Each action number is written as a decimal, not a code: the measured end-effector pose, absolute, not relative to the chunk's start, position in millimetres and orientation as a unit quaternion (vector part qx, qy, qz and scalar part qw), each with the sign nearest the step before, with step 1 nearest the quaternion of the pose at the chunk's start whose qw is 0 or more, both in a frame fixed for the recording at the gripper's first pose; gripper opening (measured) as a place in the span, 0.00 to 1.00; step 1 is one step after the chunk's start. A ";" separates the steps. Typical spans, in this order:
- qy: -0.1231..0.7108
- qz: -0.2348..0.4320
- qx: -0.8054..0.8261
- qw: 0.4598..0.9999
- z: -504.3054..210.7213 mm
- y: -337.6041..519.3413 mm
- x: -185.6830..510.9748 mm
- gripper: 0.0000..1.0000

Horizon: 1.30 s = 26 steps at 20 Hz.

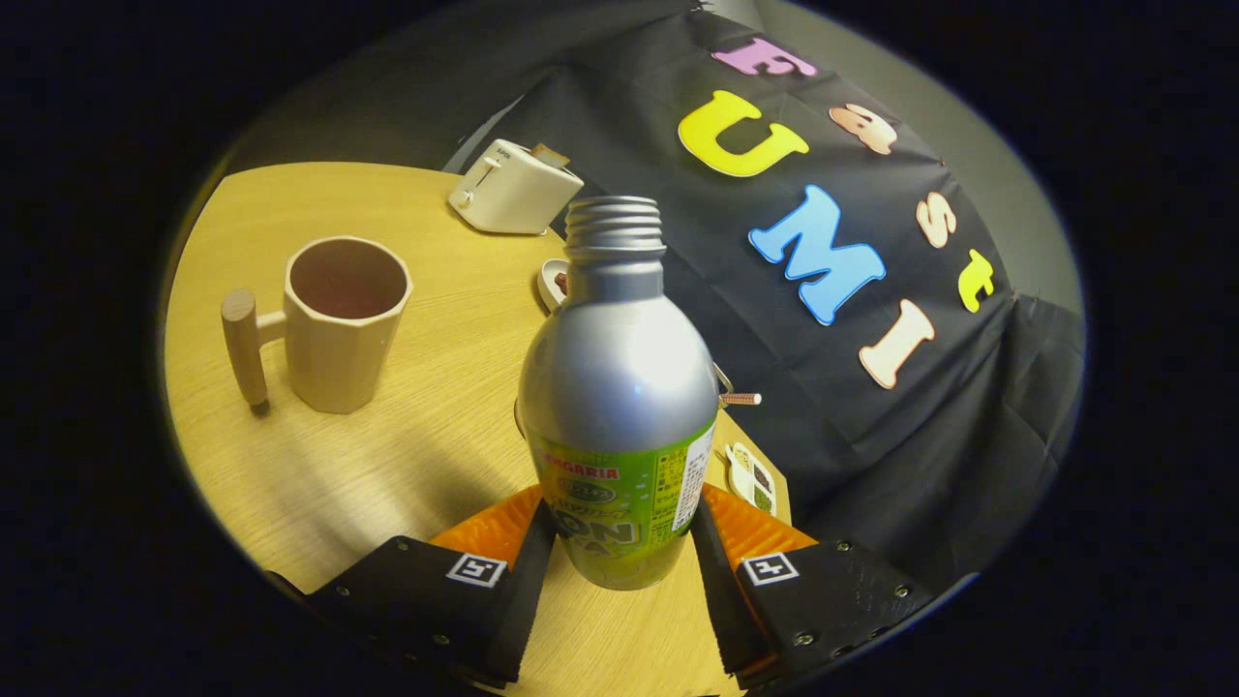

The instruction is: Take the bottle from table, then pour the juice into the cup, finally place the bottle on the coaster

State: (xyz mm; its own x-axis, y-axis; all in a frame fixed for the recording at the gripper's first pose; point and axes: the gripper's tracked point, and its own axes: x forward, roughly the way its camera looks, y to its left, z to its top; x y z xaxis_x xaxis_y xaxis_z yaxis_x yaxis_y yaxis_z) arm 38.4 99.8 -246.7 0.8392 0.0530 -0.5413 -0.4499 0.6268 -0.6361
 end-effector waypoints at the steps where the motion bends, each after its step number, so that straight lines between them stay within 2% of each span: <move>1: 0.245 0.148 -0.412 0.865 -246.4 102.0 38.0 0.74; 11: 0.263 0.157 -0.474 0.825 -251.6 124.0 36.0 0.74; 26: 0.270 0.185 -0.591 0.737 -271.2 134.7 26.4 0.74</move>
